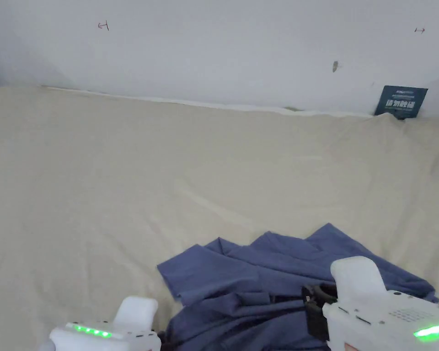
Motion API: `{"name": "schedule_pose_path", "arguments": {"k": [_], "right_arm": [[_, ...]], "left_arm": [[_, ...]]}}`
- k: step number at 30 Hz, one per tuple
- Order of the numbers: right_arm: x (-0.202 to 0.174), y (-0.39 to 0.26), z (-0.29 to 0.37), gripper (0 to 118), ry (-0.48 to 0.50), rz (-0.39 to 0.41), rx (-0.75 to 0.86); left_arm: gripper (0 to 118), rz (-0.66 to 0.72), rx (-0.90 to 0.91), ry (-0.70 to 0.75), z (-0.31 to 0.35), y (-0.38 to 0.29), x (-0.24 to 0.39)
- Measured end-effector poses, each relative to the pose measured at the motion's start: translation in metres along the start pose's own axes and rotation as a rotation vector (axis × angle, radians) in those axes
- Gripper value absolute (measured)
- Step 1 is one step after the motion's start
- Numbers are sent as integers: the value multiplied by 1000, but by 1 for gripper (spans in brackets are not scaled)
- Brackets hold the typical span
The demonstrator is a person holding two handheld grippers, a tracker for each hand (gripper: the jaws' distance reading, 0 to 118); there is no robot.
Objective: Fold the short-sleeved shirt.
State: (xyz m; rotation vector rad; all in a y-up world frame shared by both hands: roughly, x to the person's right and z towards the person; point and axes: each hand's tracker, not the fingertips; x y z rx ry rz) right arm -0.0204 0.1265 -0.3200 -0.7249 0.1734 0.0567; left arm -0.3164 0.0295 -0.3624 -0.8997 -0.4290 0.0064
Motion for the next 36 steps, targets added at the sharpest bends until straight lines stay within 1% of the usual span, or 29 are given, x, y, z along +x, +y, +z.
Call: {"name": "schedule_pose_path", "arguments": {"k": [2, 5, 7, 8, 9, 10, 11, 12, 13, 14, 15, 16, 17, 18, 19, 20, 22, 23, 24, 25, 26, 27, 28, 29, 30, 31, 32, 35, 36], "right_arm": [[-1, 30, -41, 0, 3, 32, -13], [2, 68, -103, 0, 4, 62, -79], [3, 87, -144, 0, -4, 98, -127], [2, 96, -164, 0, -5, 103, -156], [2, 103, -182, 17, 23, 95, -185], [1, 109, -199, 59, 49, 95, -227], [-2, 115, -216, 107, 36, 98, -261], [-4, 117, -232, 116, 24, 101, -297], [-4, 117, -247, 113, 90, 124, -361], [-5, 115, -256, 113, 125, 119, -330], [-7, 114, -263, 113, 67, 142, -378], [-10, 111, -268, 113, 57, 166, -395], [-11, 107, -272, 113, 75, 193, -398], [-14, 116, -266, 113, 65, 221, -402], [-18, 115, -266, 113, 34, 253, -398], [-20, 114, -266, 113, 36, 279, -392], [-26, 111, -272, 113, 41, 302, -389], [-30, 110, -272, 109, 47, 322, -403], [-34, 108, -270, 91, 46, 351, -416], [-39, 104, -267, 70, 59, 390, -409], [-44, 102, -259, 43, 127, 406, -397], [-49, 100, -253, 4, 161, 404, -397], [-56, 95, -246, 4, 83, 455, -369], [-58, 93, -238, 3, 56, 490, -363], [-54, 97, -242, 3, 99, 458, -401], [-52, 98, -234, 3, 100, 435, -393], [-48, 101, -223, 3, 73, 417, -344], [-27, 118, -182, 3, 53, 321, -263], [-20, 122, -169, 3, 35, 302, -234]], "left_arm": [[8, 21, 2, -20, 2, -1, -3], [8, 42, -4, -47, 3, 1, -8], [8, 48, 1, -57, 2, 0, -9], [8, 54, -56, -51, 1, -2, -10], [8, 52, -55, -54, 1, -2, -12], [8, 55, -54, -58, 1, -2, -13], [8, 56, -59, -66, 1, -2, -13], [8, 71, -103, -74, 1, -5, -14], [8, 75, -100, -78, 2, -6, -15], [8, 74, -102, -80, 1, -6, -15], [8, 71, -104, -82, 1, -6, -16], [8, 66, -128, -69, 1, -8, -17], [8, 68, -127, -69, 0, -9, -20], [8, 71, -129, -71, -1, -9, -21], [8, 80, -143, -74, -2, -10, -22], [8, 89, -147, -77, -4, -11, -23], [8, 90, -150, -80, -7, -12, -24], [8, 95, -151, -76, -7, -12, -23], [8, 97, -156, -76, -6, -12, -23], [8, 98, -155, -75, -4, -12, -22], [8, 97, -156, -71, -4, -12, -21], [8, 101, -157, -68, -4, -12, -21], [8, 106, -162, -68, -3, -12, -21], [8, 107, -167, -74, -2, -12, -21], [8, 107, -174, -77, 1, -11, -20], [8, 105, -170, -74, 4, -11, -19], [8, 99, -163, -71, 9, -11, -18], [8, 108, -121, -41, 27, -5, -20], [8, 108, -117, -40, 32, -3, -20]]}}
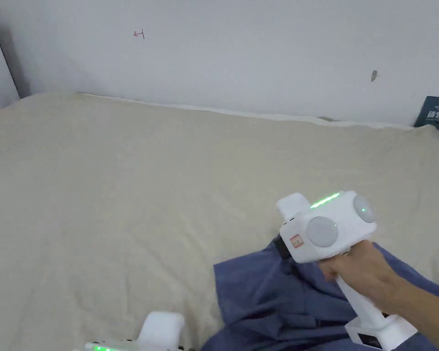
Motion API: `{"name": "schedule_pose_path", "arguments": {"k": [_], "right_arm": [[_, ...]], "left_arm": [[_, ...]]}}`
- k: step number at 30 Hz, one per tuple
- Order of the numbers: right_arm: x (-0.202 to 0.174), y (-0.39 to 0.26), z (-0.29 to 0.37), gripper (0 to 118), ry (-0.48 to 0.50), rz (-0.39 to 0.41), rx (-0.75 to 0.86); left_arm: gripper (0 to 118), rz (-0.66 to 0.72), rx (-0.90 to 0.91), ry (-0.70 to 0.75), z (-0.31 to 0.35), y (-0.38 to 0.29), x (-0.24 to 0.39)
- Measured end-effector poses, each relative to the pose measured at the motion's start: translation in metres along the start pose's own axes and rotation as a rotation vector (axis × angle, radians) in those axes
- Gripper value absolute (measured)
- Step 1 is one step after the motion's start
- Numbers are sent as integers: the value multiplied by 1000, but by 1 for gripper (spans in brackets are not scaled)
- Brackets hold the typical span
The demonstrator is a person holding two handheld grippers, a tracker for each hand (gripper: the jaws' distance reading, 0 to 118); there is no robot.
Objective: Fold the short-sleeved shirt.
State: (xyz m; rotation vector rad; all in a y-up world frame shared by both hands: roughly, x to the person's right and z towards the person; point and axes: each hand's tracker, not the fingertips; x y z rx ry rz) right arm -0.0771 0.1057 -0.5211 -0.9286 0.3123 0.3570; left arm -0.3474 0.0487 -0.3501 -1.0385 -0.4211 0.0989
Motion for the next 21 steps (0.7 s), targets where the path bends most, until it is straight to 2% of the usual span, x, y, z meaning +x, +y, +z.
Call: {"name": "schedule_pose_path", "arguments": {"k": [4, 12, 15, 19, 20, 21], "right_arm": [[39, -4, 66, 3, -43, -74, 80], [104, -47, 214, 3, -211, -192, 233], [106, -73, 259, 3, -226, -226, 249], [104, -102, 263, 3, -231, -275, 249], [103, -106, 260, 3, -230, -283, 245], [103, -109, 257, 3, -227, -289, 239]], "left_arm": [[8, 16, 76, 62, 29, 11, -2], [8, -4, 217, 139, 93, 54, 5], [8, -5, 171, 168, 88, 56, 7], [8, 22, 110, 124, 57, 40, 10], [15, 34, 95, 107, 45, 37, 8], [68, 43, 53, 113, 34, 36, 6]]}}
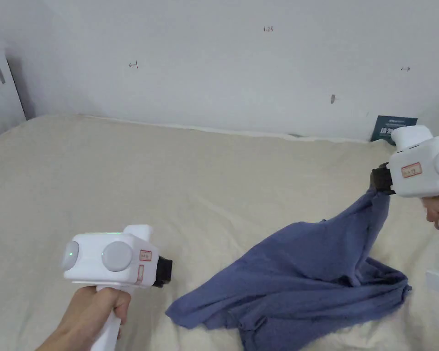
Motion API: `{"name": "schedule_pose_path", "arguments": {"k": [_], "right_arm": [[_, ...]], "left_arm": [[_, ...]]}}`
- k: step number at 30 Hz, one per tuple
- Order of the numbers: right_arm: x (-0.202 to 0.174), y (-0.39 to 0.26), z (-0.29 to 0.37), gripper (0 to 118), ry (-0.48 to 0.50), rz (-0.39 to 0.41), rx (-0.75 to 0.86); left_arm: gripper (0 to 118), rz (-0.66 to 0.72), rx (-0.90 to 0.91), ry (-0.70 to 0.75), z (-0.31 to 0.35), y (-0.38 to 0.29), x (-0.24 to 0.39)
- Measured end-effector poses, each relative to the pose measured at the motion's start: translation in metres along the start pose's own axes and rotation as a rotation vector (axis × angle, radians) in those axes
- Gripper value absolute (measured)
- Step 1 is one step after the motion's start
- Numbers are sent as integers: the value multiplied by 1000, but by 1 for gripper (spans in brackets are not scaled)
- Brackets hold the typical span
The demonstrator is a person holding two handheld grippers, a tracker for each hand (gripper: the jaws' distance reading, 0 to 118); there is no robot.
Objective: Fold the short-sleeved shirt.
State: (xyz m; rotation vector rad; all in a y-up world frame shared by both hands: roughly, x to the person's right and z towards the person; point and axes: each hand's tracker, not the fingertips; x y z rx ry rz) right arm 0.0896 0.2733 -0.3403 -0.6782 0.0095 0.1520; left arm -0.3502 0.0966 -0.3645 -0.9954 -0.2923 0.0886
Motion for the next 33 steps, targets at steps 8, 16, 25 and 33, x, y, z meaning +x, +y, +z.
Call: {"name": "schedule_pose_path", "arguments": {"k": [8, 16, 25, 33], "right_arm": [[6, -1, -36, 3, 9, -11, -60], [14, -1, -47, 3, 8, 9, -80], [37, 6, 14, 3, -42, -29, 28], [80, 42, 102, 3, -166, -65, 179]], "left_arm": [[115, -69, -190, 73, -94, -20, 2], [0, -148, -136, 30, -61, -23, 25], [0, -106, -22, 39, 14, 17, 22], [0, -112, 271, 71, 120, 89, 22]]}}
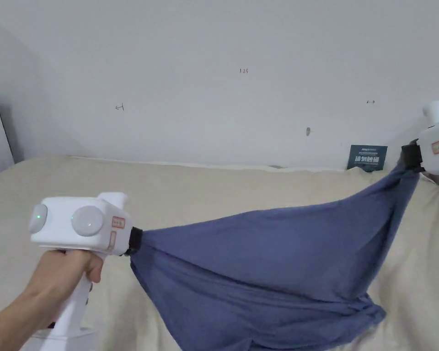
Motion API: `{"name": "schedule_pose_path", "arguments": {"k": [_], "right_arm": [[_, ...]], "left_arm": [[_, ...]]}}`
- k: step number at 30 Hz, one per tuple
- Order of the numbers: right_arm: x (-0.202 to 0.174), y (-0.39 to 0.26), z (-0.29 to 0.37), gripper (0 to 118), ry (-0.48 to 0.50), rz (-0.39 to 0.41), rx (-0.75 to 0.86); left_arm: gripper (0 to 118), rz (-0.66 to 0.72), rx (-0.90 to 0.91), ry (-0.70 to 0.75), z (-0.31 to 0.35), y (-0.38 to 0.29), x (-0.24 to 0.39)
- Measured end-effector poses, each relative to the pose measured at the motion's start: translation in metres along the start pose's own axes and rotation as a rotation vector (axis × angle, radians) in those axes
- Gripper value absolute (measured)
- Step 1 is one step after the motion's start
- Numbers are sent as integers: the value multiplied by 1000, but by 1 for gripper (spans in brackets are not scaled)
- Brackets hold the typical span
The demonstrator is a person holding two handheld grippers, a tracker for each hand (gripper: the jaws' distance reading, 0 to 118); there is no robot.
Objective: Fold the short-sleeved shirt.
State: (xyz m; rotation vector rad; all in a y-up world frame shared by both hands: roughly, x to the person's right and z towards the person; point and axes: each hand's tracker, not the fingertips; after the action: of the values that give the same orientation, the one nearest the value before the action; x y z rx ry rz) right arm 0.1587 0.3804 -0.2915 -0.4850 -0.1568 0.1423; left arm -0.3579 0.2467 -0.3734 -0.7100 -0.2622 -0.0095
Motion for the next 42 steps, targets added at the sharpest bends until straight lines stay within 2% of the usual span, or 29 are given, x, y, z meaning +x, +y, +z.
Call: {"name": "schedule_pose_path", "arguments": {"k": [3, 8, 16, 17, 26, 28, 30, 31, 35, 42], "right_arm": [[16, 21, 29, 3, -27, -31, 67], [32, 49, 68, 3, -66, -34, 132], [25, 75, 103, 3, -58, -52, 220], [23, 77, 106, 3, -57, -41, 228], [14, 103, 94, 3, -73, -23, 242], [13, 110, 86, 3, -76, -15, 242], [12, 119, 76, 3, -81, -5, 238], [11, 123, 71, 3, -86, 7, 239], [9, 144, 45, 3, -101, 37, 235], [17, 193, -11, 3, -135, 46, 231]], "left_arm": [[0, 14, 94, 18, 44, 39, 0], [0, 12, 218, 82, 107, 91, -1], [0, 25, 324, 152, 171, 143, -9], [0, 26, 311, 148, 154, 130, -9], [0, 57, 337, 171, 158, 147, -20], [0, 67, 330, 180, 150, 192, -38], [0, 84, 360, 175, 139, 208, -51], [0, 87, 358, 177, 142, 201, -27], [0, 63, 346, 200, 119, 221, -19], [0, 40, 361, 237, 77, 283, -15]]}}
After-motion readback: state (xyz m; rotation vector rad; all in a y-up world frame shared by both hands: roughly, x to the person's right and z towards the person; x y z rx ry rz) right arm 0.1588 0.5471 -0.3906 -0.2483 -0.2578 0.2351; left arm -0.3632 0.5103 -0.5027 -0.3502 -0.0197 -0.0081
